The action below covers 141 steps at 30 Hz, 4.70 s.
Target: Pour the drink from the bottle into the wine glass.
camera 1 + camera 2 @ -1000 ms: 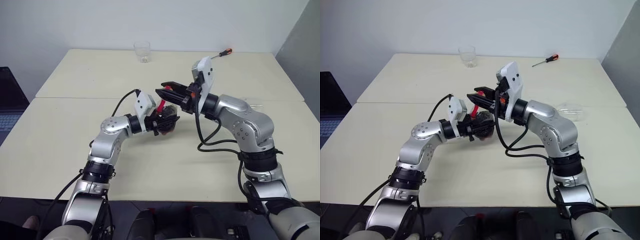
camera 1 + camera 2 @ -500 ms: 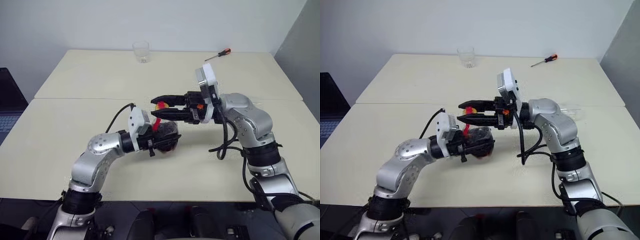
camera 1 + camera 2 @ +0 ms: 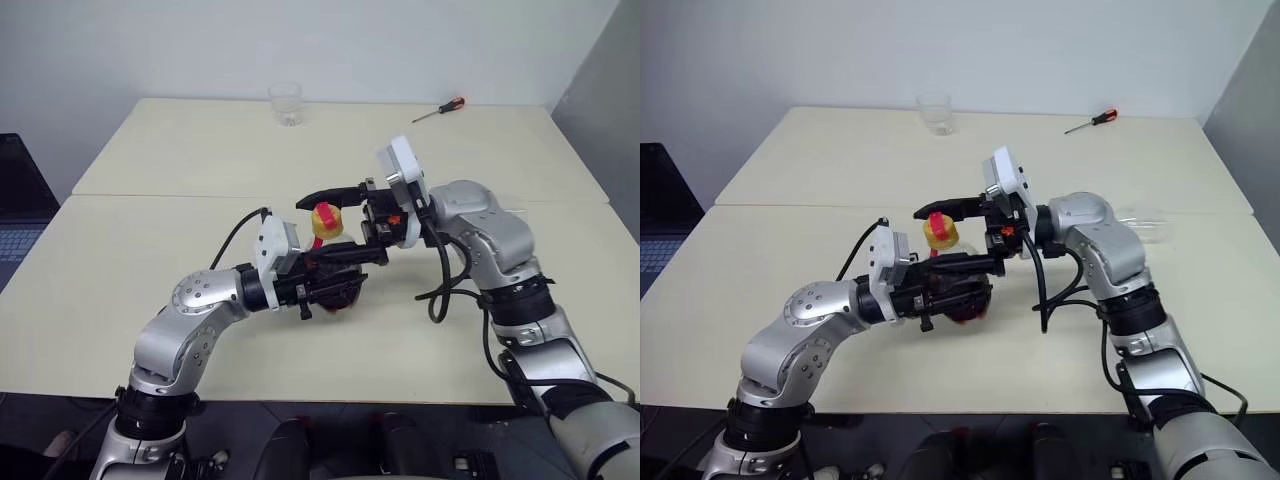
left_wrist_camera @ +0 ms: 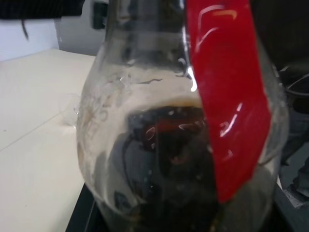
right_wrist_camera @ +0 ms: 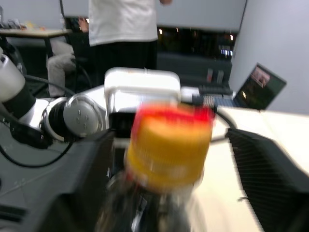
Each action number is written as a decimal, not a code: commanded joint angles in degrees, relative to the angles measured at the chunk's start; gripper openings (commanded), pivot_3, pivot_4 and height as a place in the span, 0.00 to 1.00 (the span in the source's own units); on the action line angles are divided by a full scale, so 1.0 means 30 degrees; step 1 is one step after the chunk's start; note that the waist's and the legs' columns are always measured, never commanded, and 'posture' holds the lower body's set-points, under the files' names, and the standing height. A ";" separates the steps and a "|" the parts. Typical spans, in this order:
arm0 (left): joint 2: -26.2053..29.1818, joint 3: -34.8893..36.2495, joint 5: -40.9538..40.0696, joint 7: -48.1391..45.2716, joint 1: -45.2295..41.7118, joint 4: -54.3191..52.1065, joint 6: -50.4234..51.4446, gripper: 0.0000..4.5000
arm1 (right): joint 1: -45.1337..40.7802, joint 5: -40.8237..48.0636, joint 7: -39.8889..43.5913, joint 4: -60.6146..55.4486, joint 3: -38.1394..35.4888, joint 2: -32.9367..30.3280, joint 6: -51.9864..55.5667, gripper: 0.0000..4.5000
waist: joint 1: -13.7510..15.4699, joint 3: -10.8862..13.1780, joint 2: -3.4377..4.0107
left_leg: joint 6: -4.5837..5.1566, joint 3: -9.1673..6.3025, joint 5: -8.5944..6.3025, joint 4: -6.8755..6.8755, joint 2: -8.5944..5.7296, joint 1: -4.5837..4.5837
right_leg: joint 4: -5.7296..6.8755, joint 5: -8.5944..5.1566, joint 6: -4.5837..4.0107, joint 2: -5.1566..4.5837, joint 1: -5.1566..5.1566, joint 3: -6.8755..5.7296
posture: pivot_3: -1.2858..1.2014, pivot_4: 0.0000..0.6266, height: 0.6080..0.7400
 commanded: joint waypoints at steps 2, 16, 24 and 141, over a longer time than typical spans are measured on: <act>-0.0198 0.0438 -0.0404 0.0319 -0.0841 0.0173 -0.0545 0.45 | 0.0712 0.1039 -0.2635 -0.2717 -0.1662 -0.0575 0.2348 0.95 | -0.0009 0.0000 -0.0001 | 0.0001 0.0008 -0.0001 0.0002 -0.0001 0.0002 | 0.0003 0.0000 0.0000 -0.0002 0.0001 0.0008 | 0.52 0.24 1.00; -0.1655 -0.0709 0.2017 0.0460 -0.3615 0.6127 -0.3024 0.45 | 0.1156 0.2592 -1.0475 -0.6356 -0.3478 0.1349 0.6014 0.95 | -0.0035 0.0000 0.0000 | 0.0002 0.0009 0.0000 0.0002 -0.0010 -0.0003 | 0.0014 -0.0001 0.0000 0.0008 -0.0005 0.0004 | 0.52 0.24 1.00; -0.1923 -0.1140 0.2590 -0.0088 -0.4006 0.7031 -0.3973 0.45 | 0.0633 0.1291 -1.1824 -0.5092 -0.2440 0.2313 0.5127 0.95 | -0.0108 0.0000 0.0001 | 0.0002 0.0014 0.0000 -0.0015 0.0004 0.0004 | 0.0014 -0.0001 -0.0001 0.0013 -0.0012 0.0010 | 0.52 0.24 1.00; -0.2215 -0.0558 0.2742 0.2232 -0.3170 0.5886 -0.4891 0.45 | 0.0815 -0.1418 -1.6032 -0.6818 -0.1639 0.2945 0.3795 0.99 | -0.0072 0.0004 0.0004 | 0.0003 0.0021 0.0002 -0.0020 -0.0004 -0.0004 | 0.0008 -0.0001 -0.0001 0.0010 -0.0020 0.0015 | 0.52 0.24 1.00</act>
